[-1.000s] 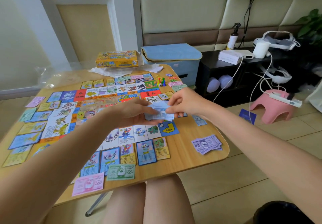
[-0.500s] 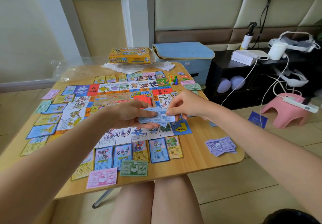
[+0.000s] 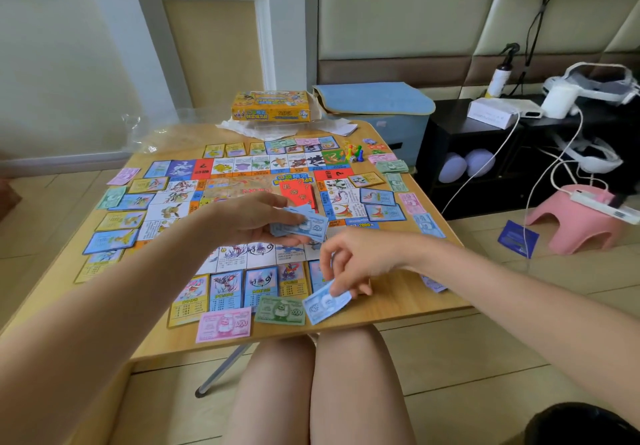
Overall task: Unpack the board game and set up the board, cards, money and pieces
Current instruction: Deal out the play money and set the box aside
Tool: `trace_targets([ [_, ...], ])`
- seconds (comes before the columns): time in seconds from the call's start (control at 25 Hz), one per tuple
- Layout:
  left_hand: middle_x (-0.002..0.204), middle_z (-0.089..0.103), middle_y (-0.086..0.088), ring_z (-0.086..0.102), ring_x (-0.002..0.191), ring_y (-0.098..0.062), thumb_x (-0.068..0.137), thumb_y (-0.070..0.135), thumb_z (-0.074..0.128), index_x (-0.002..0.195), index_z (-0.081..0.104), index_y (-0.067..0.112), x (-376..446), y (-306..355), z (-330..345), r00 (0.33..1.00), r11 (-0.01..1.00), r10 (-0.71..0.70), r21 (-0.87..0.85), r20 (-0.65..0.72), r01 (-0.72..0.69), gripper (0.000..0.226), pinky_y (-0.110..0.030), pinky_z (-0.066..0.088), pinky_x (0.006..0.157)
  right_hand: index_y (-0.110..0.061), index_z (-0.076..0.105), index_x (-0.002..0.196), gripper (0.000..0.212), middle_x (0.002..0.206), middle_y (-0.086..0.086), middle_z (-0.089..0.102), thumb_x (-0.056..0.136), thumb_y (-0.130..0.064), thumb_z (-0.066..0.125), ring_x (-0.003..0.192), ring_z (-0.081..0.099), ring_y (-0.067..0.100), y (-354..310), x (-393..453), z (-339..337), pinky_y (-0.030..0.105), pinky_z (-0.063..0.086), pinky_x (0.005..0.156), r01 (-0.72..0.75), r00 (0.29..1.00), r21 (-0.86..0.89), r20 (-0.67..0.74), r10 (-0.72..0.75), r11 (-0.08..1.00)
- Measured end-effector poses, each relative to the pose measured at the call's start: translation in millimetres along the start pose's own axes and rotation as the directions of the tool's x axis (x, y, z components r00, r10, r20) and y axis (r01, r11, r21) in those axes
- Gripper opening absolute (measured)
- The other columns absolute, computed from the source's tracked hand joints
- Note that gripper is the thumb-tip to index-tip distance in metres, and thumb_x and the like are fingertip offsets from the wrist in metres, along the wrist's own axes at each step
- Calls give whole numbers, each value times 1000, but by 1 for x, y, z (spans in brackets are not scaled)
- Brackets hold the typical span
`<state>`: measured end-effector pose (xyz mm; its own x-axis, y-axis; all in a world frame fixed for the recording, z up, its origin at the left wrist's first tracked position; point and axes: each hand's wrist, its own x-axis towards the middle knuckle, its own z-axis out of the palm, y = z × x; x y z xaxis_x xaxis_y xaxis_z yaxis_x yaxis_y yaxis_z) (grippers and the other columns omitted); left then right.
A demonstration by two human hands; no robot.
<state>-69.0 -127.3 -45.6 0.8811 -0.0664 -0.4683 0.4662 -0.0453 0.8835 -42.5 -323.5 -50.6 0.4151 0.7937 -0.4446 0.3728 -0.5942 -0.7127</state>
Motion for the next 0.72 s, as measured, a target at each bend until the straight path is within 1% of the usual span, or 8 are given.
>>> trace_targets([
  [0.16,90,70,-17,71,70,-21,89,0,55,97,53,-1,-1,2,0,1000,1000,12,-14,-19,-12,9,-24,59,59,-13,55,73,21,54,-4,53,77,-15,75,43,44,2,4,5,6,15,34,47,-17,999,-318,-44,3,948],
  [0.24,88,71,-16,71,70,-21,89,1,55,100,53,-2,1,2,0,1000,1000,13,-6,-5,-13,12,-22,58,57,-16,54,69,24,51,-8,47,76,-20,76,40,40,1,0,3,3,13,30,45,-16,998,-337,-56,-3,942],
  [0.36,85,72,-16,71,70,-22,88,1,56,101,52,-1,5,-1,-5,1000,999,12,-42,-2,-12,15,-22,58,56,-17,55,68,22,54,-6,47,81,-24,72,44,39,2,-8,3,-19,15,32,48,26,981,-115,-189,-47,993],
  [0.44,88,70,-16,71,69,-20,87,0,56,99,53,-1,8,0,-12,999,997,33,-64,-24,-35,12,-22,58,56,-12,58,75,22,57,-1,50,85,-29,67,46,40,9,-12,12,-37,19,34,44,55,925,18,-378,-44,998],
  [0.52,93,67,-15,71,70,-18,87,-2,55,101,53,-2,10,1,-20,996,989,65,-131,-60,-72,15,-22,57,56,-7,59,86,27,62,3,57,85,-33,66,45,47,10,-17,31,-47,19,40,40,97,863,142,-506,-12,985],
  [0.56,94,66,-14,71,72,-17,87,-3,55,104,54,-1,10,2,-24,994,981,84,-171,-72,-96,18,-22,57,56,-5,59,89,29,64,5,60,84,-32,67,44,51,10,-20,42,-49,21,44,41,123,848,199,-530,1,972],
  [0.64,92,66,-12,70,72,-15,87,-6,53,104,57,1,9,6,-33,986,967,132,-205,-99,-150,19,-21,57,58,-5,57,83,23,60,9,61,81,-22,72,42,54,11,-28,67,-49,22,48,43,171,846,232,-532,-23,958],
  [0.72,89,64,-11,68,73,-16,87,-8,52,95,57,4,4,9,-46,972,956,165,-216,-170,-200,15,-24,59,64,-7,52,73,21,57,11,57,79,-8,72,37,53,9,-39,92,-51,20,46,40,215,844,237,-534,-58,947],
])
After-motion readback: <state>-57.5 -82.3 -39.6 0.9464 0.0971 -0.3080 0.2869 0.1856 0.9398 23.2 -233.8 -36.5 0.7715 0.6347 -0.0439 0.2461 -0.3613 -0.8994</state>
